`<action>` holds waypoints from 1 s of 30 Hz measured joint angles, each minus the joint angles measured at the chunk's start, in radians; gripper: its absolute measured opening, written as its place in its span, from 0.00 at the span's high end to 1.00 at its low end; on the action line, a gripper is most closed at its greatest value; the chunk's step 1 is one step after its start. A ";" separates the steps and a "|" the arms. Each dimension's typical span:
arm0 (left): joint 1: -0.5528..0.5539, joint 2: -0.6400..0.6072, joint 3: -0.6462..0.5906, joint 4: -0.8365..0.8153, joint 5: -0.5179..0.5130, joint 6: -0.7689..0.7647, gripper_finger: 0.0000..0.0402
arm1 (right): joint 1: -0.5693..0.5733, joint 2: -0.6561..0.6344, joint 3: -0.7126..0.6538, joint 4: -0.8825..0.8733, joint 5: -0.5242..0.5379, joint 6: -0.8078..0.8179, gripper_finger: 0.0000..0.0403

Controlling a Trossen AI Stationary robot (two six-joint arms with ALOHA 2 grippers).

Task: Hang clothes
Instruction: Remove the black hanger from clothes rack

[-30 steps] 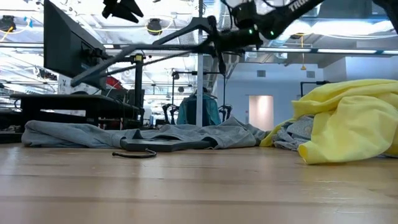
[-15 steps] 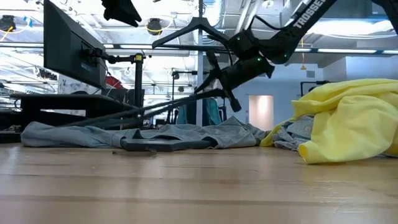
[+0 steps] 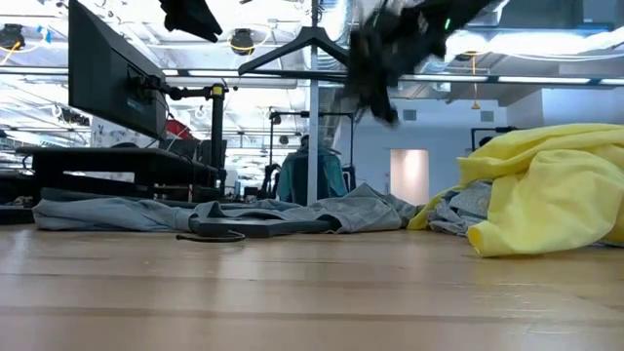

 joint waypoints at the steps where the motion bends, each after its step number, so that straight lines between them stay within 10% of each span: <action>1: 0.000 0.000 0.000 0.007 0.000 0.004 0.57 | -0.022 -0.014 0.033 0.044 0.031 -0.010 0.73; 10: 0.000 0.015 0.000 0.061 0.000 0.006 0.57 | -0.269 -0.017 0.128 0.498 0.220 0.066 0.73; 20: 0.025 0.098 0.000 0.138 -0.014 -0.047 0.57 | -0.410 0.383 0.197 1.320 0.246 0.544 0.73; 30: 0.102 0.152 0.022 0.200 -0.020 -0.172 0.57 | -0.408 0.715 0.643 1.352 0.252 0.617 0.73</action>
